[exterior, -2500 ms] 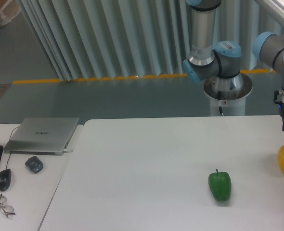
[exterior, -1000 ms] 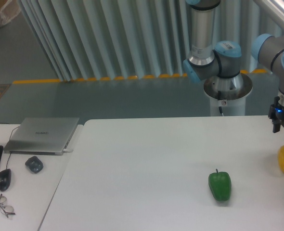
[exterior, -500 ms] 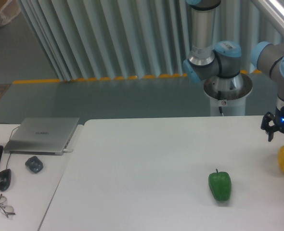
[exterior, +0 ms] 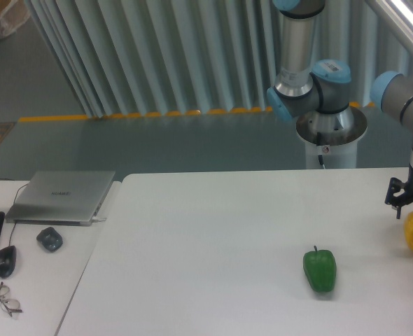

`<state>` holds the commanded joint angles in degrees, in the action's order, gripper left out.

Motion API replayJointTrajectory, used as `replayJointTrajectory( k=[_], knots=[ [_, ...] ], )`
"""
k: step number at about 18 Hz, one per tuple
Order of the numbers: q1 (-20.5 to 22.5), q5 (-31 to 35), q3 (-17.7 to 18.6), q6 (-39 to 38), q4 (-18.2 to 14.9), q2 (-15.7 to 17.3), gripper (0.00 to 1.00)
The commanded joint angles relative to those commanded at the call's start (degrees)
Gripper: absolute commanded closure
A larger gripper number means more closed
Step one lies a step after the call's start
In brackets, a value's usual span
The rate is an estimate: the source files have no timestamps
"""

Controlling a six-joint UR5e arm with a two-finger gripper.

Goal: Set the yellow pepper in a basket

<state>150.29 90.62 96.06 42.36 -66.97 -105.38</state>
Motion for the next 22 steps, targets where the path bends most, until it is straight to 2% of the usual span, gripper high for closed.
replayJointTrajectory(
  k=[9, 15, 22],
  knots=[
    [0.2, 0.5, 0.0, -1.3, 0.2, -1.5, 0.0],
    [0.4, 3.5, 2.7, -3.3, 1.9, -2.3, 0.0],
    [0.4, 5.3, 2.9, -3.9, 2.5, -3.5, 0.0]
  ],
)
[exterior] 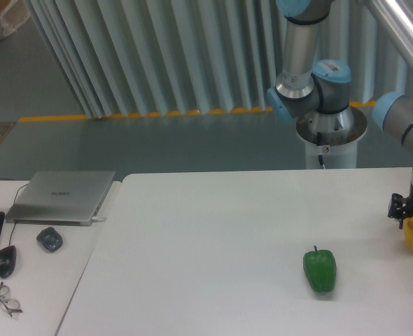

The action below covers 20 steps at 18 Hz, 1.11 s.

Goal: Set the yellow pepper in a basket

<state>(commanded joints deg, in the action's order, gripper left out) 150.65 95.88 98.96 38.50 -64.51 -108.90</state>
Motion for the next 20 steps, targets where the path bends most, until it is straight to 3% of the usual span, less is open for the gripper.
replayJointTrajectory(
  k=[3, 4, 6, 8, 11, 16, 20],
  knots=[
    [0.0, 0.2, 0.2, 0.3, 0.1, -0.3, 0.0],
    [-0.2, 0.2, 0.3, 0.4, 0.1, -0.3, 0.12],
    [-0.3, 0.2, 0.4, 0.5, 0.1, -0.3, 0.25],
    [-0.4, 0.2, 0.4, 0.5, 0.1, -0.3, 0.49],
    [-0.5, -0.2, 0.4, 0.5, 0.1, 0.2, 0.66],
    [-3.5, -5.6, -0.7, 2.5, -0.5, 1.7, 0.66],
    [-4.8, -12.3, -4.4, 2.5, -0.9, 3.2, 0.66]
  ],
)
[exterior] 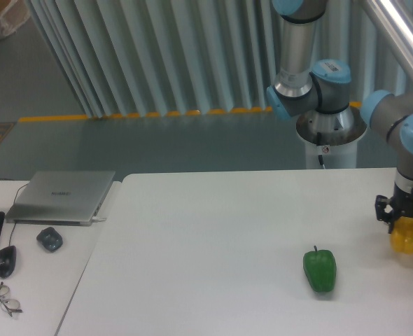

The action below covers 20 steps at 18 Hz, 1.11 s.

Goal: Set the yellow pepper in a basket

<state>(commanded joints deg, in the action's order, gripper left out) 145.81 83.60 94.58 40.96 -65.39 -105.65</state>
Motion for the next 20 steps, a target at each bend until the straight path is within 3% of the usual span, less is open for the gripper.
replayJointTrajectory(
  k=[6, 11, 15, 20],
  knots=[
    [0.4, -0.5, -6.7, 0.3, -2.7, 0.7, 0.66],
    [2.2, 2.0, -8.4, 15.6, -2.2, 0.4, 0.66],
    [4.7, 6.7, -9.1, 32.4, -2.1, -0.2, 0.66],
    [8.1, 6.6, -11.6, 38.2, -1.4, -2.9, 0.66]
  ],
)
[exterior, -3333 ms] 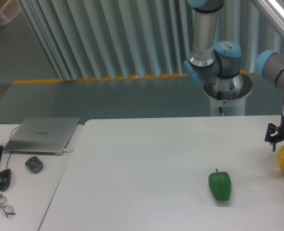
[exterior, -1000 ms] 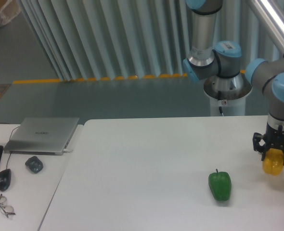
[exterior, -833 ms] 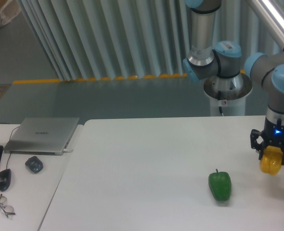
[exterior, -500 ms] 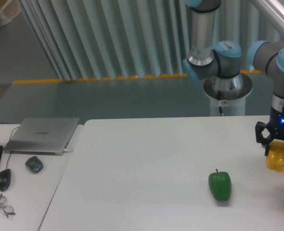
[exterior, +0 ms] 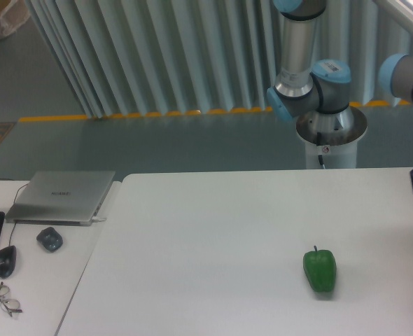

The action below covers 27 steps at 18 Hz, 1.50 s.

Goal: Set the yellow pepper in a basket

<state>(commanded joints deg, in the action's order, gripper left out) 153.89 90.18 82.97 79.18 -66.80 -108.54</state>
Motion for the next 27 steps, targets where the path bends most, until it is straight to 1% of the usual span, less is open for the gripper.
replayJointTrajectory(
  k=[1, 3, 6, 7, 9, 10, 12, 13, 14, 15, 16, 17, 21, 24, 26, 27],
  knots=[
    [0.9, -0.1, -0.6, 1.3, 1.0, -0.6, 0.66],
    [2.8, -0.3, -1.7, 5.8, 1.5, -2.2, 0.66],
    [6.1, -1.2, -1.9, 11.3, 2.8, -3.6, 0.66],
    [6.7, -2.3, -1.9, 12.4, 4.1, -4.5, 0.66],
    [6.7, -2.4, -1.9, 12.4, 7.5, -6.8, 0.66],
    [6.7, -2.4, -1.9, 12.4, 8.9, -7.8, 0.63],
    [6.2, -2.4, -1.7, 12.4, 10.7, -9.5, 0.46],
    [6.1, -2.4, -1.5, 12.4, 10.9, -9.6, 0.39],
    [6.0, -2.4, -1.5, 12.5, 10.9, -9.5, 0.29],
    [6.0, -2.4, -1.4, 12.5, 10.9, -9.3, 0.24],
    [6.0, -2.4, -1.2, 12.5, 10.9, -9.2, 0.1],
    [6.0, -2.4, -0.9, 12.5, 10.9, -9.1, 0.0],
    [5.9, -2.8, -0.9, 12.7, 10.9, -8.5, 0.0],
    [6.0, -5.1, -0.6, 12.0, 10.6, -7.6, 0.0],
    [5.9, -5.7, 0.8, 13.7, 10.1, -5.5, 0.0],
    [5.5, -6.1, 1.6, 14.3, 9.3, -4.6, 0.0]
  ],
)
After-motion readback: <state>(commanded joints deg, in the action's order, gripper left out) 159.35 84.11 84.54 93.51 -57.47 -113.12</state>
